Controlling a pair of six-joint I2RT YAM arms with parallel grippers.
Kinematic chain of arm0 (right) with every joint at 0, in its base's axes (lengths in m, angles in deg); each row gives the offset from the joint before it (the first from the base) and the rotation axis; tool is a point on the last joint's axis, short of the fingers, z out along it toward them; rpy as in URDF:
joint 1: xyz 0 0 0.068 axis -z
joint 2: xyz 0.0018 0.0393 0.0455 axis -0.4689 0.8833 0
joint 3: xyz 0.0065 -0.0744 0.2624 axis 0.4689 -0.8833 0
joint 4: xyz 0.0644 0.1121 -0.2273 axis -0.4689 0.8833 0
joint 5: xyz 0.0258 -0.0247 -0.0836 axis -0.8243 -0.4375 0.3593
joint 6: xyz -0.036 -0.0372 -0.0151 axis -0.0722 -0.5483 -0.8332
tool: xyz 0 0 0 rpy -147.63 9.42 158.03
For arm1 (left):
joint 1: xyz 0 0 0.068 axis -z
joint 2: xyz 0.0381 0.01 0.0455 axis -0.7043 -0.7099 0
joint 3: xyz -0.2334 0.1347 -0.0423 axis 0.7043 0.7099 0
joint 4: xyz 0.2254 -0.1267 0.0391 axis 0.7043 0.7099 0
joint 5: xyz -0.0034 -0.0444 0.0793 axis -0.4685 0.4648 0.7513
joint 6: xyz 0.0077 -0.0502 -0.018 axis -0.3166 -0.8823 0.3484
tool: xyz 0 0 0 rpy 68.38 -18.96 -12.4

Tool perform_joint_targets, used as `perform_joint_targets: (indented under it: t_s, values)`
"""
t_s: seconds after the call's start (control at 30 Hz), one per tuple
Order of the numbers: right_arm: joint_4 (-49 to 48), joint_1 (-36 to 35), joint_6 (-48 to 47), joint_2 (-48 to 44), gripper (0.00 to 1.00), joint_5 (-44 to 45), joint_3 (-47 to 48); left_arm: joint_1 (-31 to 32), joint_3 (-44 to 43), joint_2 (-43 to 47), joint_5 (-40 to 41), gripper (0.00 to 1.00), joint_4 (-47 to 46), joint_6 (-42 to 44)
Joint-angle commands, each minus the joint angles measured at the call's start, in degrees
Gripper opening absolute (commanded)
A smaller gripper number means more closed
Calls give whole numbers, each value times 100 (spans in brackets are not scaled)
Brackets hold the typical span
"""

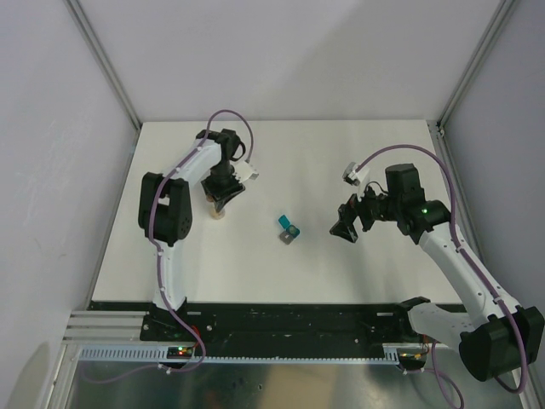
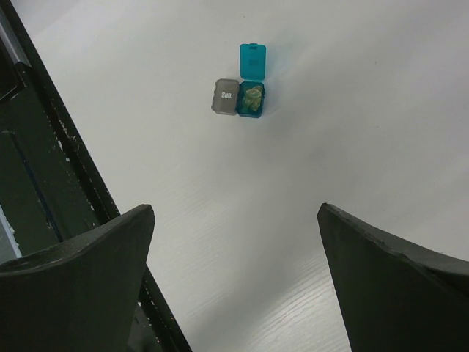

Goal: Sort the pills into containers

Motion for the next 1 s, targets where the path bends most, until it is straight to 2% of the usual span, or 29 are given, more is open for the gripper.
perform_joint_targets:
  t_s: [0.0,0.13,0.3,0.7,0.97]
  values:
    - [-184,20,-71,-50,99,57,-25,-39,-152,14,-4,37,-27,-33]
    - [-171,20,-75,-43,99,54,-26,-38,-109,52,2,52,-78,-44]
    - [-172,29,-74,-49,99,66,-36,-36,-84,68,42,63,-134,-51]
    - [-165,38,-106,9,100,47,-51,-40,-79,340,78,96,-158,1]
    - [-238,38,-117,-77,100,104,-121,-42,-193,980,193,100,-356,-155]
